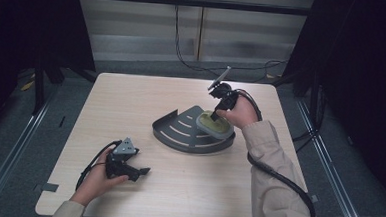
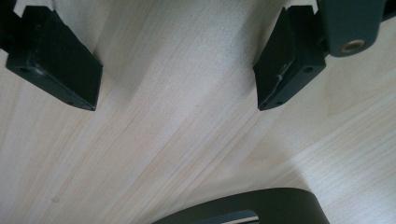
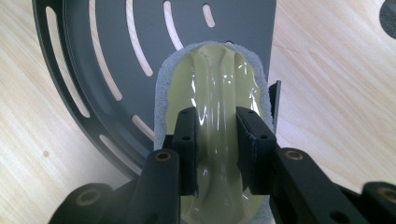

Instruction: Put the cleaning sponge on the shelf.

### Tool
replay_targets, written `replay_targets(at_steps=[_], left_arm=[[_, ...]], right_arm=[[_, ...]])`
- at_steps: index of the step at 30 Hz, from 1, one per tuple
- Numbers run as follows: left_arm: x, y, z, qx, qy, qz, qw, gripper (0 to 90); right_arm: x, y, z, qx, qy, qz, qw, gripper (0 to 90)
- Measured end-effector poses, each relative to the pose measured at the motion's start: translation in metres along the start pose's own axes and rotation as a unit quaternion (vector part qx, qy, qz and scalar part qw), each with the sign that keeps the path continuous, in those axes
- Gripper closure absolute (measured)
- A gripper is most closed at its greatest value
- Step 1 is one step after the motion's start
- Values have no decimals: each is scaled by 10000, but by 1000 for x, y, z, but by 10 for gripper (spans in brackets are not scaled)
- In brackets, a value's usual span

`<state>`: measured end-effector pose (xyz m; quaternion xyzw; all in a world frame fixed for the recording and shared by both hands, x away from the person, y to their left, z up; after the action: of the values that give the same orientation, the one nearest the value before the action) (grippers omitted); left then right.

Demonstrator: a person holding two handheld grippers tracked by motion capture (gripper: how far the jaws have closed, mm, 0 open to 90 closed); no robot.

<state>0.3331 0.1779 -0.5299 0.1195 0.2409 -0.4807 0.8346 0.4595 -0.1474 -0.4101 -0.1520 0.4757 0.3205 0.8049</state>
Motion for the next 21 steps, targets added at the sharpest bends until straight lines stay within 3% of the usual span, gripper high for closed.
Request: replay_targets(at_steps=[21], left_arm=[[-1, 0, 0, 5, 0, 12, 10000, 145]], right_arm=[[26, -5, -15, 77, 95, 27, 9999, 712]])
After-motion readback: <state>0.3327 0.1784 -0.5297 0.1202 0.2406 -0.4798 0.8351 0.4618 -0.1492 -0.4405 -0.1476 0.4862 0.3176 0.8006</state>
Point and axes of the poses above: each handheld gripper's, and its own axes: x roughly forward along the jaws, z roughly out of its top, y roughly to its left, the point moved 3 cm from there along x, roughly forward along the jaws, and after that the axes turned 12 degrees about -y, right-handed, at the moved point
